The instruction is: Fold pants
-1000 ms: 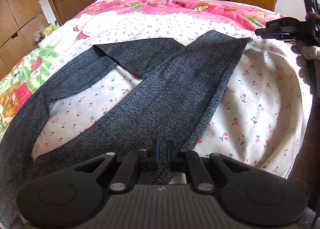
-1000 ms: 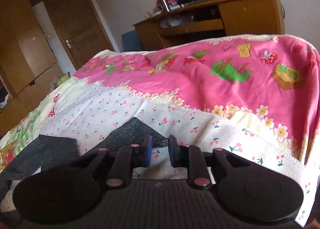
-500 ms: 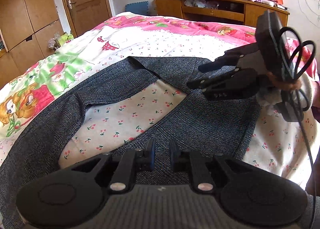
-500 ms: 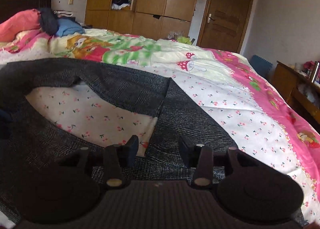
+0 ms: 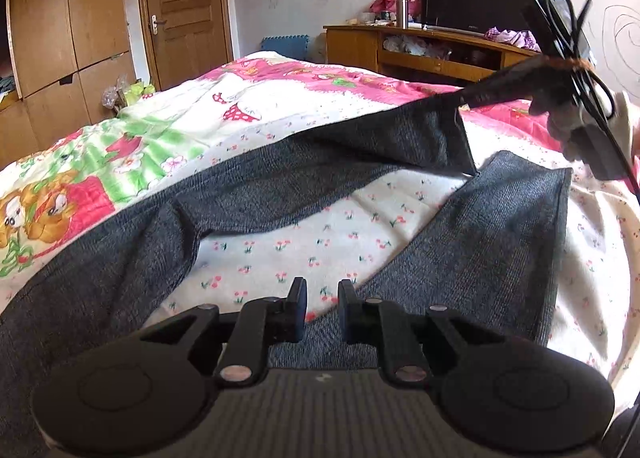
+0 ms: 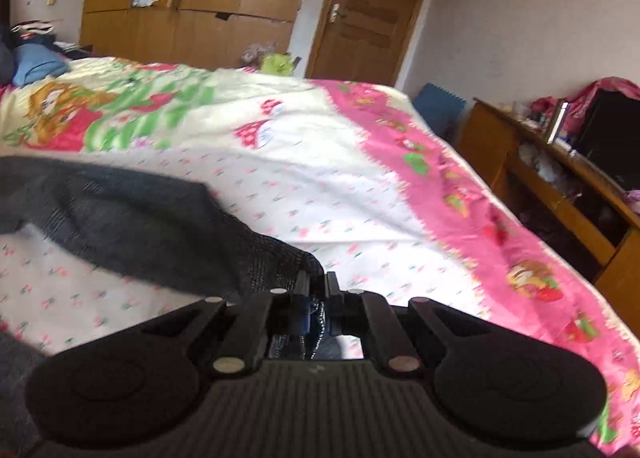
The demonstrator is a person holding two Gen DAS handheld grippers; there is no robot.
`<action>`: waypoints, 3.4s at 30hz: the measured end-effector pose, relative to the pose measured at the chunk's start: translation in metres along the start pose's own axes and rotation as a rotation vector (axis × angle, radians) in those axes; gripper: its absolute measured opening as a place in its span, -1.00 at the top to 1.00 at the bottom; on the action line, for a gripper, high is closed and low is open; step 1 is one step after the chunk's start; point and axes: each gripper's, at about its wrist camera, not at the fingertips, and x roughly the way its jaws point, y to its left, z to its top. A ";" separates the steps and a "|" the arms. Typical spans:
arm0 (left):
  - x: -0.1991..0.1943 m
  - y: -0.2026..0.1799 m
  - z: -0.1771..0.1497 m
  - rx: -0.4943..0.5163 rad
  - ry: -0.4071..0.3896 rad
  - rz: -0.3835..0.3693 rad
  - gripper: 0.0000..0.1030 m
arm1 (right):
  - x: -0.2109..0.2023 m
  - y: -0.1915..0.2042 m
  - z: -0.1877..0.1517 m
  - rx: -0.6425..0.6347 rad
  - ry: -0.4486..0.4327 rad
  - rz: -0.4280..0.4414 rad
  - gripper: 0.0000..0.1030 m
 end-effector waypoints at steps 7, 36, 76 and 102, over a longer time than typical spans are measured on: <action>0.049 -0.032 0.060 0.074 -0.092 -0.073 0.40 | 0.063 -0.089 0.064 0.088 0.048 -0.179 0.87; 0.009 0.110 -0.052 0.032 0.139 0.269 0.26 | 0.067 0.179 -0.009 -0.336 0.043 0.542 0.12; -0.066 0.158 -0.101 -0.116 0.192 0.149 0.13 | 0.086 0.175 0.024 0.043 0.257 0.602 0.16; -0.091 0.295 -0.096 -0.075 0.178 0.455 -0.13 | 0.096 0.311 0.083 -0.592 0.086 0.609 -0.27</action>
